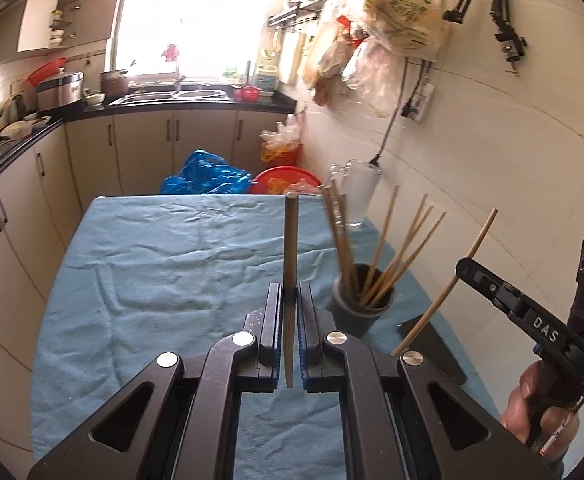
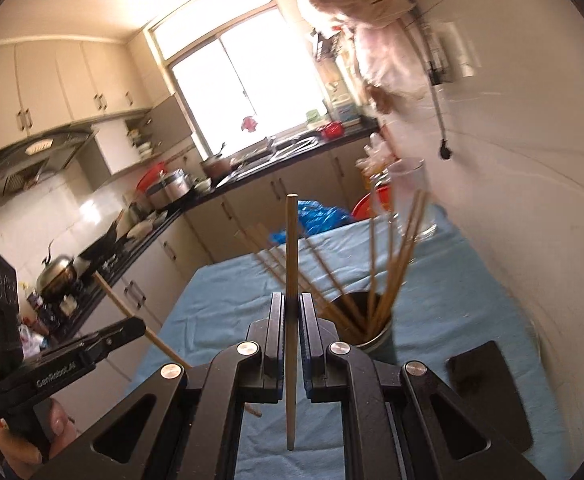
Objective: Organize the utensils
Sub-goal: 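Lower the held chopstick into the grey cup with the left gripper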
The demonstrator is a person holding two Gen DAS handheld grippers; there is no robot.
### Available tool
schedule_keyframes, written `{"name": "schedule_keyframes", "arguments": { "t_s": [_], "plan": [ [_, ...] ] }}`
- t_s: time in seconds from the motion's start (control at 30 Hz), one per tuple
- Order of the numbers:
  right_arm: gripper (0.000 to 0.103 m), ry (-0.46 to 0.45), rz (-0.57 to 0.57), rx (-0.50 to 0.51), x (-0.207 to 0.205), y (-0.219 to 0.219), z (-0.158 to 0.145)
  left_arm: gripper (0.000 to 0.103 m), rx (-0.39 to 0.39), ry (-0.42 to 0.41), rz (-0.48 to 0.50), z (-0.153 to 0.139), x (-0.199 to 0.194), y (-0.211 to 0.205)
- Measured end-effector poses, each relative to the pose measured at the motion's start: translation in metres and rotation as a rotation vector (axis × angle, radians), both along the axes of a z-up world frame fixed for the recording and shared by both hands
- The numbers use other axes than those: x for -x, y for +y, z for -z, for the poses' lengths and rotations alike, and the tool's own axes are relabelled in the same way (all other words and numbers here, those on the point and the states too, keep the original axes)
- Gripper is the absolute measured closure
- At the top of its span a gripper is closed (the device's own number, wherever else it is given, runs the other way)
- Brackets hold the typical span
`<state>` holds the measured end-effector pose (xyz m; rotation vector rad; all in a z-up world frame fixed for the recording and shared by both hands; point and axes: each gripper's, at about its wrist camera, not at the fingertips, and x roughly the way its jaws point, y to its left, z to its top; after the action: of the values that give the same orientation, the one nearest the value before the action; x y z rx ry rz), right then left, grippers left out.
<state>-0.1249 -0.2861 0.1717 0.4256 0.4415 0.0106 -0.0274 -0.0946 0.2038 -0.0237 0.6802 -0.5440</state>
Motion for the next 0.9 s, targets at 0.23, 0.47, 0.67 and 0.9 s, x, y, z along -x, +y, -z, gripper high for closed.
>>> {"name": "schedule_keyframes", "arguments": {
  "t_s": [0.23,0.47,0.67,0.9],
  "plan": [
    [0.096,-0.058,0.07,-0.006,0.013,-0.029,-0.022,0.096,0.024,-0.027,0.05,-0.027,-0.002,-0.027],
    [0.096,-0.125,0.113,0.006,0.015,-0.048,-0.052,0.096,0.04,-0.082,0.077,-0.06,-0.005,-0.054],
    [0.096,-0.165,0.142,0.01,0.009,-0.06,-0.07,0.096,0.053,-0.107,0.091,-0.078,-0.018,-0.079],
    [0.096,-0.175,0.164,0.007,-0.008,-0.072,-0.074,0.096,0.071,-0.1,0.087,-0.077,-0.039,-0.095]
  ]
}}
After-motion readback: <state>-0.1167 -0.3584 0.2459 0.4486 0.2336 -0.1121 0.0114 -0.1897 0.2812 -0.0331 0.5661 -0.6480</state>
